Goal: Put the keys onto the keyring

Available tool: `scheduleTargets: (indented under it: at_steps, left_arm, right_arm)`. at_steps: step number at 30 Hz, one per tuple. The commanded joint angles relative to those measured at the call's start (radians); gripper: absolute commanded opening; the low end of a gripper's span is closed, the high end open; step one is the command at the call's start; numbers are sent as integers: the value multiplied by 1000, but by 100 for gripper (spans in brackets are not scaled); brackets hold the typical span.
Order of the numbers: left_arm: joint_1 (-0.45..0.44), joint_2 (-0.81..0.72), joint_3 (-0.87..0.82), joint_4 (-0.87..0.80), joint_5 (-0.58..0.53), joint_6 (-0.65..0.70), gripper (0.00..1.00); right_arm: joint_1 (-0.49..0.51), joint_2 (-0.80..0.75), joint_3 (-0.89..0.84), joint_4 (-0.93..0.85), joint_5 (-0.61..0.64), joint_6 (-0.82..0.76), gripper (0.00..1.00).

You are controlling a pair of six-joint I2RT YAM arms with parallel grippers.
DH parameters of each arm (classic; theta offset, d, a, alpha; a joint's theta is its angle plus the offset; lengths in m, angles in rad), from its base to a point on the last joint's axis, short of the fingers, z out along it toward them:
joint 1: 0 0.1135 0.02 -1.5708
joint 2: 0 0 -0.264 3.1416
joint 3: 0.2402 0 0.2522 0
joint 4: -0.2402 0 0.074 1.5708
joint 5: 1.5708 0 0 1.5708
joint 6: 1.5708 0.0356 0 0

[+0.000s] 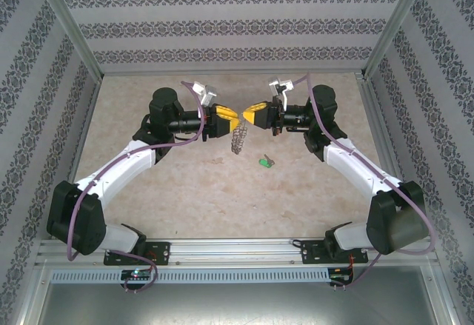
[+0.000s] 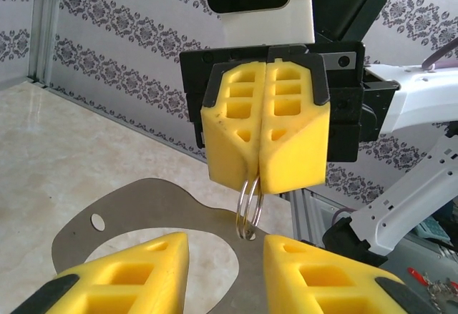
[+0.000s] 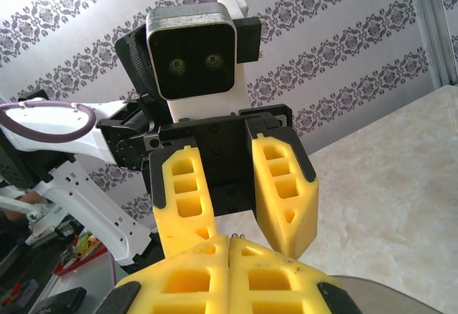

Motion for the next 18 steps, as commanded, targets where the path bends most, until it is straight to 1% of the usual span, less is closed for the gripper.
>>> scheduleTargets:
  at_steps: [1,11,18]
  left_arm:
    - [-12,6,-4,66,40,-16,32]
    - [-26,21,3,100,26,-32,32]
    - [-34,29,4,129,13,-43,25]
  right_arm:
    - [16,1,36,59,-4,5,0]
    - [25,8,33,68,-3,7,0]
    - [27,13,32,69,-4,8,0]
